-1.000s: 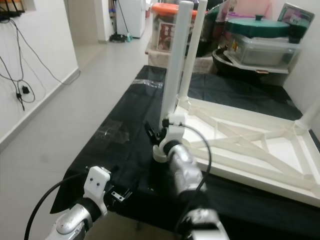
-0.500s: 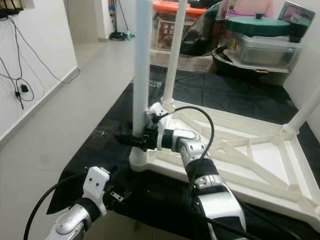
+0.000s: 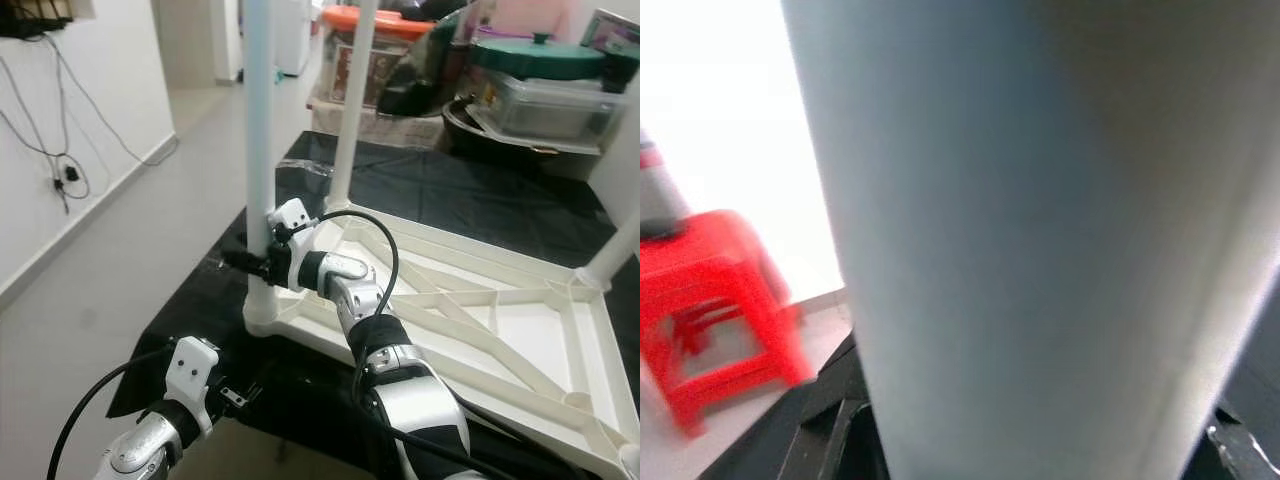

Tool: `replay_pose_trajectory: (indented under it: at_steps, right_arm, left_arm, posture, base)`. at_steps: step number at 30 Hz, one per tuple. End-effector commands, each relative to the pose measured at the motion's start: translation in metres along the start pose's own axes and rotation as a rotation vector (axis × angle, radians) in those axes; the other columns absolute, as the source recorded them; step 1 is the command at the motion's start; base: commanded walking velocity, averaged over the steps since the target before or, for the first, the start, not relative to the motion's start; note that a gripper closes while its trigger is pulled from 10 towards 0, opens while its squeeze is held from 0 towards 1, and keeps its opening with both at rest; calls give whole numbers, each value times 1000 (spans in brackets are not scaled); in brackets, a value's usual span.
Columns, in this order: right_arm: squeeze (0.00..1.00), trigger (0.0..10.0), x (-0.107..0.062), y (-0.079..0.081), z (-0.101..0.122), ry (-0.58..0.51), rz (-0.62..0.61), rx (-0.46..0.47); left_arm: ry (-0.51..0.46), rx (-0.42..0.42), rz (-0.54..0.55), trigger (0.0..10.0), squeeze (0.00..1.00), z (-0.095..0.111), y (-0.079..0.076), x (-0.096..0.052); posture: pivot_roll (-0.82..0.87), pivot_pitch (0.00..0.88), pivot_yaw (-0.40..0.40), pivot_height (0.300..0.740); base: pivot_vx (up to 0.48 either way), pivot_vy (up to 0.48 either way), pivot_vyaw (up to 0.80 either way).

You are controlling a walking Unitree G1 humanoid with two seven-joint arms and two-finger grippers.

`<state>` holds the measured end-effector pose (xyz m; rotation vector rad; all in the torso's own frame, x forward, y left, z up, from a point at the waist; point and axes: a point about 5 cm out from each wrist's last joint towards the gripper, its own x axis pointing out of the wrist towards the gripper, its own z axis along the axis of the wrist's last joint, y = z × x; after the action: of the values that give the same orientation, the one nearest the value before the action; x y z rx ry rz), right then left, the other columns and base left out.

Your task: Building children table

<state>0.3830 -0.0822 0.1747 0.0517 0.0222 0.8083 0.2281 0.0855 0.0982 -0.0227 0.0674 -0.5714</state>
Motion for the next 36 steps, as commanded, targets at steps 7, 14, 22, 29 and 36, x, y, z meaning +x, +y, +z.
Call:
replay_pose_trajectory:
  at_steps: [7, 14, 22, 29, 36]
  right_arm:
    - [0, 0, -50, -36, -29, -21, -981, 123]
    - [0, 0, -47, -11, -39, -30, -1144, 189]
    - [0, 10000, -33, 3, -38, -25, -1054, 185]
    - [0, 10000, -23, 3, -28, -107, -815, 213]
    - [0, 10000, -17, -3, -13, -54, -156, 174]
  left_arm:
    - [10, 3, -14, 10000, 0, -1, 0, 0]
    - [2, 1, -6, 10000, 0, 1, -1, 2]
    - [-2, -1, -4, 10000, 0, 2, -1, 2]
    - [2, -1, -14, 10000, 0, 1, 0, 1]
    - [2, 0, -10, 10000, 0, 1, 1, 2]
  posture:
    - [154, 0, -75, 740]
    - [148, 0, -89, 740]
    - [108, 0, -76, 740]
    - [101, 0, -62, 740]
    - [104, 0, -65, 740]
  base:
    - [0, 0, 0]
    - [0, 0, 0]
    - [0, 0, 0]
    - [0, 0, 0]
    - [0, 0, 0]
